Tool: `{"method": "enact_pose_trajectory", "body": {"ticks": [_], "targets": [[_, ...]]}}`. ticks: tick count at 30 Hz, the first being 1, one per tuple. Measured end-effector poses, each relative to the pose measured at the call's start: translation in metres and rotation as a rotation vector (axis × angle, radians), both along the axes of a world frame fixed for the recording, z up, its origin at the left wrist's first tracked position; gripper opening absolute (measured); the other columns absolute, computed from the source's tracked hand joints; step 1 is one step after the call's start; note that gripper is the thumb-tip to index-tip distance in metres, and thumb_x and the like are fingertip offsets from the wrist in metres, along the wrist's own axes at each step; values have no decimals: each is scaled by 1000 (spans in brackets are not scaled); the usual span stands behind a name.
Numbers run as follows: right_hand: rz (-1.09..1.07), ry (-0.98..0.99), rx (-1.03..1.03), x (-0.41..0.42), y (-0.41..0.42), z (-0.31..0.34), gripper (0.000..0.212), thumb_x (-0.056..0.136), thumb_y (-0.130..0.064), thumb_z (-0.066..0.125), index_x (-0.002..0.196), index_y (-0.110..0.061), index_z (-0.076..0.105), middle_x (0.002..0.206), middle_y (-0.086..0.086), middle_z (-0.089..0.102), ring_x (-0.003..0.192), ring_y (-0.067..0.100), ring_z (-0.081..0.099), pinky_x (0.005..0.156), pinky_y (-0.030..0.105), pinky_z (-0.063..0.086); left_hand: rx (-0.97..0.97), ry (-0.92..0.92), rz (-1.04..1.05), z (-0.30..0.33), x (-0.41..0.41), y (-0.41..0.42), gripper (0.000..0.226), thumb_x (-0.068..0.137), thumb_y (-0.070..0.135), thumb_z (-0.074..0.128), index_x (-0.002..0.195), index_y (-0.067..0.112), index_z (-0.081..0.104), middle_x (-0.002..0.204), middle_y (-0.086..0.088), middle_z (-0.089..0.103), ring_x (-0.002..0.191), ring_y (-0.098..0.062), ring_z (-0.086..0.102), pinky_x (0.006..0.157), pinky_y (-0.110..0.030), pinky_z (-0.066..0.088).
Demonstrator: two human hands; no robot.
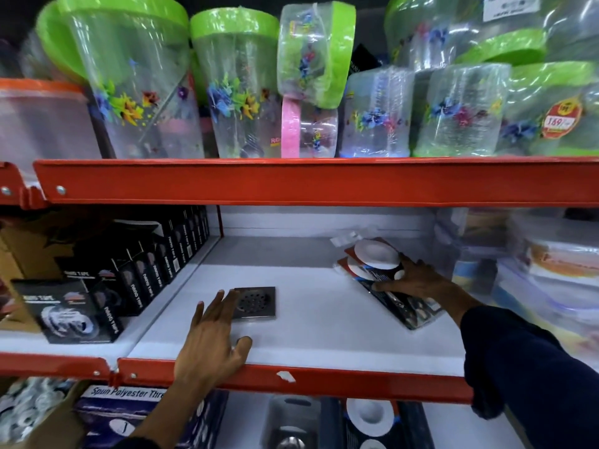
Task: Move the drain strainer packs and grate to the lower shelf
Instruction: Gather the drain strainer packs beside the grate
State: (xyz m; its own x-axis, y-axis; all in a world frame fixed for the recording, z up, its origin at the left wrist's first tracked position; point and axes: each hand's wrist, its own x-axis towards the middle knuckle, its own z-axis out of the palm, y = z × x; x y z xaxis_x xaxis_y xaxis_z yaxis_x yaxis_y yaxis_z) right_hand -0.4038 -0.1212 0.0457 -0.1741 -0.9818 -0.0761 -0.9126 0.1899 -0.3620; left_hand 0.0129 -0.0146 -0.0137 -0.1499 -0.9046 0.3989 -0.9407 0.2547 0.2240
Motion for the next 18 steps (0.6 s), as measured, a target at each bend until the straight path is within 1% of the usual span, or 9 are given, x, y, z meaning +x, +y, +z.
{"method": "enact_pose_trajectory", "body": {"ticks": [2, 5, 7, 9, 11, 13, 14, 16, 18], "targets": [[-11, 3, 37, 1, 1, 3, 152, 33, -102, 55, 159, -32, 5, 164, 11, 27, 149, 35, 28, 120, 47, 28, 4, 8, 3, 0, 0, -1, 91, 75, 53, 33, 157, 21, 9, 161, -7, 27, 152, -16, 14, 126, -44, 8], [-42, 69, 70, 3, 1, 6, 148, 46, -99, 56, 159, -25, -4, 165, 18, 18, 150, 41, 21, 121, 51, 25, 4, 5, 7, -1, 0, 0, 91, 76, 53, 34, 157, 20, 8, 162, -8, 26, 152, -15, 14, 126, -44, 7], [-83, 85, 54, 7, 3, 7, 150, 47, -98, 57, 160, -21, -4, 163, 22, 18, 149, 44, 20, 120, 53, 27, -5, 3, 5, -1, 1, -1, 90, 76, 53, 33, 156, 19, 11, 161, -9, 28, 152, -16, 15, 126, -44, 9], [-146, 82, -3, 17, 7, 9, 153, 45, -98, 58, 159, -16, 0, 160, 25, 23, 147, 45, 24, 118, 52, 30, -15, 4, -2, 0, 1, -1, 89, 75, 52, 33, 156, 16, 16, 159, -10, 32, 151, -18, 18, 126, -44, 10], [-178, 42, -123, 32, 14, 9, 152, 42, -99, 57, 156, -10, 12, 154, 22, 33, 142, 43, 32, 115, 51, 34, -28, 5, -4, 1, 0, -1, 89, 75, 50, 34, 155, 15, 19, 158, -11, 34, 151, -20, 20, 126, -44, 10], [-150, -21, -285, 47, 21, 6, 143, 42, -98, 57, 149, -10, 26, 146, 16, 45, 136, 40, 39, 111, 50, 37, -33, 3, -6, 1, 0, 0, 88, 74, 49, 35, 154, 15, 21, 157, -12, 35, 150, -20, 22, 125, -44, 11], [-135, -11, -332, 53, 23, 7, 137, 44, -96, 61, 147, -11, 30, 143, 15, 47, 133, 39, 41, 109, 49, 38, -33, 1, -6, 2, -1, 0, 88, 74, 49, 35, 154, 16, 21, 157, -12, 36, 150, -20, 22, 125, -44, 11], [-143, 60, -287, 63, 27, 14, 132, 48, -90, 68, 146, -10, 30, 141, 17, 47, 131, 39, 41, 107, 48, 39, -26, -3, -4, 1, -1, 1, 89, 74, 50, 35, 155, 16, 20, 158, -11, 34, 151, -20, 20, 125, -44, 11], [-190, 139, -186, 75, 30, 21, 133, 49, -88, 68, 145, -5, 28, 140, 21, 44, 129, 41, 40, 106, 48, 39, -26, -3, -2, 0, 0, 1, 89, 74, 51, 34, 155, 16, 20, 158, -11, 34, 151, -20, 21, 126, -43, 10]]}}
